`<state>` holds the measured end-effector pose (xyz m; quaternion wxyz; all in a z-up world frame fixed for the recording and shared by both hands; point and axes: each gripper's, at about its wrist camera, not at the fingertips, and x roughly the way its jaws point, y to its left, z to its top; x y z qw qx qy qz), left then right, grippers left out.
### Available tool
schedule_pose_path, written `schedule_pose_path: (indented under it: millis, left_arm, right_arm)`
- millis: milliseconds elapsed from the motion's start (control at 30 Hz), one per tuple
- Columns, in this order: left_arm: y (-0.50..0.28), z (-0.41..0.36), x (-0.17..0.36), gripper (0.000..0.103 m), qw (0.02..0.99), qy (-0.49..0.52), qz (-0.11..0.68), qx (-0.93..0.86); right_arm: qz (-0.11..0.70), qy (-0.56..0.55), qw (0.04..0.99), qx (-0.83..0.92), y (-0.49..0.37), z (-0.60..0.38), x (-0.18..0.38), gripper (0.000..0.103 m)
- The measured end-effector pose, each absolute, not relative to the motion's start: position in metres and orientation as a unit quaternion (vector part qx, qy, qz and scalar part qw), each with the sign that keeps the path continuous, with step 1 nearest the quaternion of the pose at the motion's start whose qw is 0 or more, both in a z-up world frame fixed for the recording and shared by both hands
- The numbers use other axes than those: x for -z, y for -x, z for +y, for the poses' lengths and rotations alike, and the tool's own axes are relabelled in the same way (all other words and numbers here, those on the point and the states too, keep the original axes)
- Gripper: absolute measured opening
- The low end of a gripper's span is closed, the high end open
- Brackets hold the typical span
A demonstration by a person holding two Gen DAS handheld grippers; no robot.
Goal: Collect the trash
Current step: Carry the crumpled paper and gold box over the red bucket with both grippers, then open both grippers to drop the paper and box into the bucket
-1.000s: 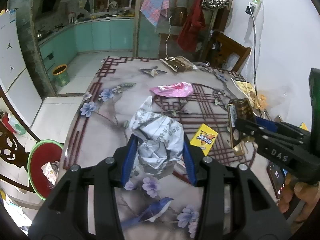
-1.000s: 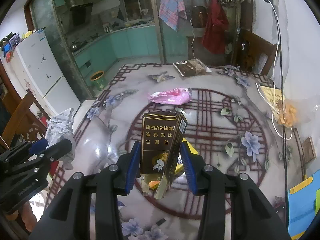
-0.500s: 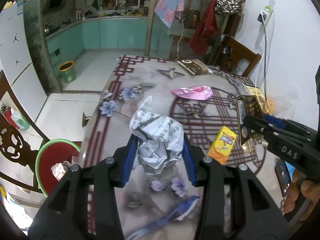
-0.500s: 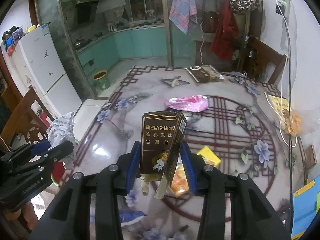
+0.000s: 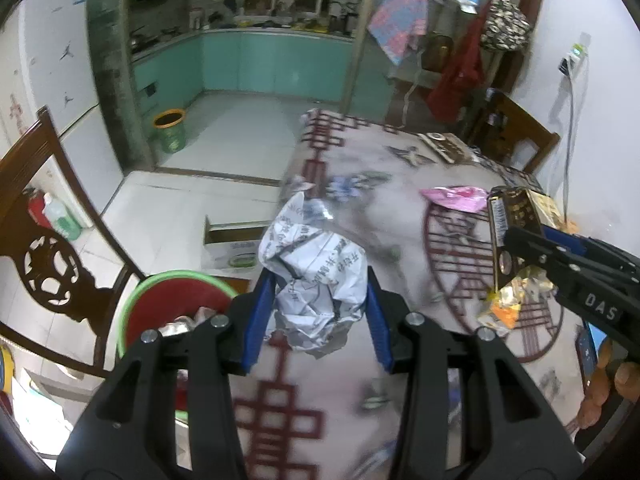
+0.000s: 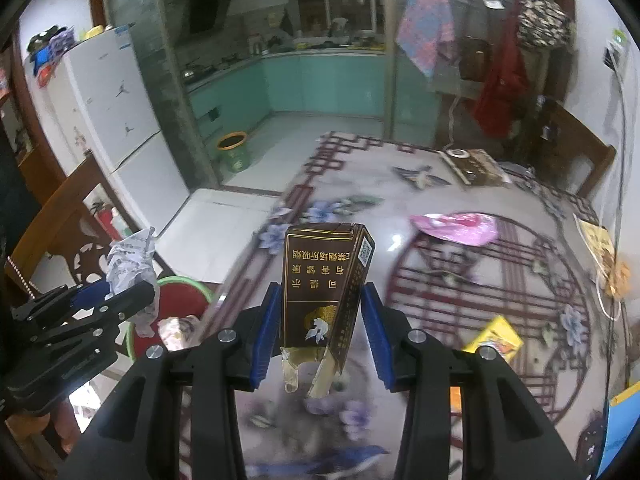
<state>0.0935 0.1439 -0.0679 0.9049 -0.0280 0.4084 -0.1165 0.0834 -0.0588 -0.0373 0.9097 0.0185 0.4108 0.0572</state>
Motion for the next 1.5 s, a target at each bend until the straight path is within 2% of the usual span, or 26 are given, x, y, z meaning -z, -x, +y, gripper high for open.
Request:
schedule_pose_path:
  millis: [600, 1133, 1233, 1300, 1500]
  left_arm:
    - [-0.106, 0.270, 0.112, 0.042, 0.890, 0.061, 0.449, 0.047]
    - [-0.129, 0.319, 0.167, 0.044, 0.861, 0.078, 0.502, 0.030]
    - [-0.130, 0.326, 0.171, 0.049, 0.859, 0.084, 0.505, 0.020]
    - [-0.129, 0.330, 0.173, 0.055, 0.858, 0.088, 0.506, 0.015]
    - [-0.127, 0.321, 0.170, 0.059, 0.860, 0.086, 0.503, 0.015]
  right_arm:
    - [0.439, 0.029, 0.886, -0.149, -0.115, 0.092, 0.056, 0.040]
    - [0.485, 0.044, 0.849, -0.204, -0.146, 0.162, 0.094, 0.044]
    - [0.480, 0.048, 0.851, -0.209, -0.148, 0.167, 0.093, 0.059]
    - [0.478, 0.049, 0.852, -0.211, -0.149, 0.169, 0.091, 0.061]
    - [0.473, 0.044, 0.856, -0.205, -0.150, 0.162, 0.087, 0.062]
